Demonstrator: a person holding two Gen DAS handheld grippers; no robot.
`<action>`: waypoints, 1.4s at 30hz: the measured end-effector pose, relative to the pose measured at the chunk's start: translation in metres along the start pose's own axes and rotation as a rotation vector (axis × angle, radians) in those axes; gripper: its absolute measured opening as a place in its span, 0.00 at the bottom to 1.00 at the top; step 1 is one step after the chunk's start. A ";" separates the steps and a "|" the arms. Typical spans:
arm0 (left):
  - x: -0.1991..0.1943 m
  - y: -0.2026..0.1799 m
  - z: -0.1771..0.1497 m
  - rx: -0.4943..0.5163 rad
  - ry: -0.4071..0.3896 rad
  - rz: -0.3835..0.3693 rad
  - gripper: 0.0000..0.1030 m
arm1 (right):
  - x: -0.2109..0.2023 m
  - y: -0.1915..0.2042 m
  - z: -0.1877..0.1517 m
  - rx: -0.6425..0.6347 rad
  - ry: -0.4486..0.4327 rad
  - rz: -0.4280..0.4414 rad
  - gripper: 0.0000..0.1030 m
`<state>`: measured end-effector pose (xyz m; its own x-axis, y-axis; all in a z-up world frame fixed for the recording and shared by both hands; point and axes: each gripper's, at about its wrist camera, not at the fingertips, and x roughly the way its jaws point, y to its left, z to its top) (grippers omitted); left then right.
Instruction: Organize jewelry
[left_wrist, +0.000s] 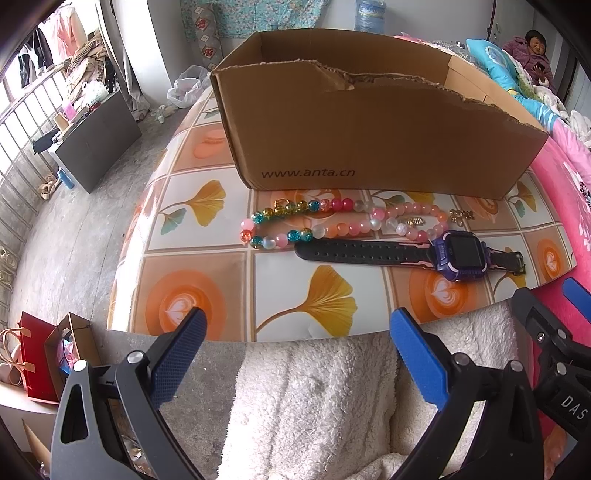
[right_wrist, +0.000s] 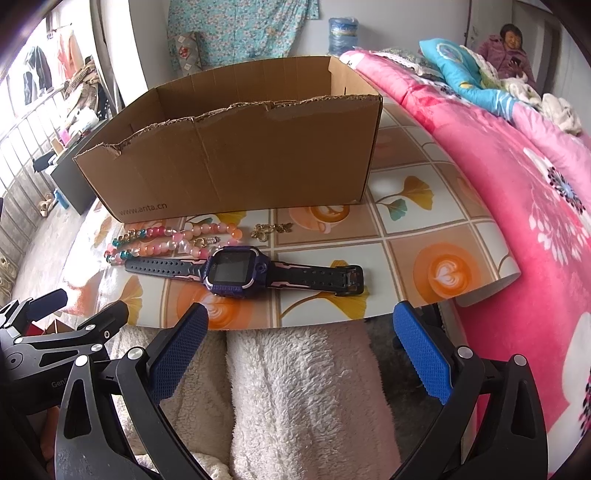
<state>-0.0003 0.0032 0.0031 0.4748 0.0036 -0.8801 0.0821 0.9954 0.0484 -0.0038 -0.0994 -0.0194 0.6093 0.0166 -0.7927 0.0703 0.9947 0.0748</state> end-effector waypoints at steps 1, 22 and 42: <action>0.000 0.000 0.000 0.000 -0.001 0.002 0.95 | 0.000 0.000 0.000 0.000 -0.001 0.000 0.94; -0.002 0.000 -0.001 0.001 -0.005 0.007 0.95 | 0.000 -0.002 0.000 0.002 0.001 0.002 0.94; -0.003 0.000 -0.004 -0.001 -0.002 0.008 0.95 | 0.001 -0.004 0.000 0.005 0.004 0.002 0.94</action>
<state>-0.0046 0.0039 0.0037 0.4768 0.0116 -0.8789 0.0769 0.9955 0.0548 -0.0035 -0.1031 -0.0205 0.6060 0.0187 -0.7953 0.0729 0.9942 0.0790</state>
